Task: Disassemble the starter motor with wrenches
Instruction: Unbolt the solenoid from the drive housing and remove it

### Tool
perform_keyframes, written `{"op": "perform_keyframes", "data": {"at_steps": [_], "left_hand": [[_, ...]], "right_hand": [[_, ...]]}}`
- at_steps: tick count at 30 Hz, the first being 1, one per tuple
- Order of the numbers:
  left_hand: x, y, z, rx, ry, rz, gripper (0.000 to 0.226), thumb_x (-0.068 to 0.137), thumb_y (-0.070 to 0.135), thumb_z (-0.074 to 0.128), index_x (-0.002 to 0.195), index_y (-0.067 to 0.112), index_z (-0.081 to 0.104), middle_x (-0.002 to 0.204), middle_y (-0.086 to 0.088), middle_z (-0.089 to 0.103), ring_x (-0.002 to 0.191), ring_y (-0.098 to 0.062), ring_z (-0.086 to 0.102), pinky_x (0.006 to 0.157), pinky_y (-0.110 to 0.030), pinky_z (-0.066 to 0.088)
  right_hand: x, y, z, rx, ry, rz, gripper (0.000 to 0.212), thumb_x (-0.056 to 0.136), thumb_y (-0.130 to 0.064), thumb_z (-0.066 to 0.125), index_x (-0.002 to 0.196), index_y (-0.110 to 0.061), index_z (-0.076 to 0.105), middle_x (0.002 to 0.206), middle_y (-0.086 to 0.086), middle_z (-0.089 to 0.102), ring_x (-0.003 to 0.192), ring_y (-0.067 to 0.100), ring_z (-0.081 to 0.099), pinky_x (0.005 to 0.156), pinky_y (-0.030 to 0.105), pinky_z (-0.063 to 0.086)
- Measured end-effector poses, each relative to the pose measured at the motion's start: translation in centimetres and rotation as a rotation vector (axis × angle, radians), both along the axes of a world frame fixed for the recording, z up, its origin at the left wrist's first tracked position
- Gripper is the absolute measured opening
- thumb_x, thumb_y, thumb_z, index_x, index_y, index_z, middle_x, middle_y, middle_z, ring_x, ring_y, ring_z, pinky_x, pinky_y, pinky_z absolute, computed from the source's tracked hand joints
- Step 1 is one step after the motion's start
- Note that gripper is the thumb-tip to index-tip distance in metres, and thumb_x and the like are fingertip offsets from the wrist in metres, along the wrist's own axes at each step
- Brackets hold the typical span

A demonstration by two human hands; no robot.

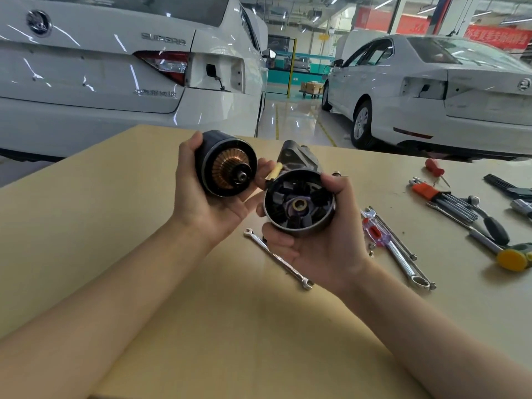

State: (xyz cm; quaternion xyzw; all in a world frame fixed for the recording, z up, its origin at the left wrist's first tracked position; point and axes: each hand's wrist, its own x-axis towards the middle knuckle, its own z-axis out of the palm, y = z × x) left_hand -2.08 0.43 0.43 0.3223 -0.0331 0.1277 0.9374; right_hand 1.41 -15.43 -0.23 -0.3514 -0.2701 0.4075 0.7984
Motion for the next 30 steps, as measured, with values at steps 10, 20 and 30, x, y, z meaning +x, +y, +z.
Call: {"op": "perform_keyframes", "data": {"at_steps": [10,20,30], "left_hand": [[-0.1,3.5,1.3,0.210,0.131,0.346,0.022,0.078,0.040,0.066,0.087,0.020,0.062,0.077,-0.001,0.065,0.068,-0.017,0.063,0.063,-0.030,0.052],[-1.1,7.9,-2.5,0.821,0.521,0.905,0.057,0.058,0.028,0.092,0.095,0.015,0.052,0.096,-0.002,0.062,0.084,-0.021,0.062,0.065,-0.028,0.056],[-0.6,8.9,-3.3,1.188,0.474,1.041,0.074,0.058,0.030,0.093,0.114,0.011,0.049,0.106,0.004,0.056,0.095,-0.017,0.054,0.082,-0.026,0.041]], "right_hand": [[-0.4,0.8,-0.3,-0.329,-0.154,-0.179,0.040,0.092,-0.042,0.038,0.098,-0.009,0.059,0.083,0.019,0.066,0.064,0.026,0.051,0.041,0.019,0.032],[-2.2,5.4,-1.4,-0.845,-0.615,-0.246,0.037,0.101,-0.035,0.037,0.080,-0.011,0.055,0.101,0.023,0.067,0.076,0.031,0.059,0.083,0.054,0.051],[-2.3,8.4,-0.8,-1.015,-1.198,-0.454,0.032,0.105,-0.032,0.030,0.098,-0.010,0.052,0.096,0.012,0.052,0.097,0.035,0.055,0.073,0.035,0.038]]}}
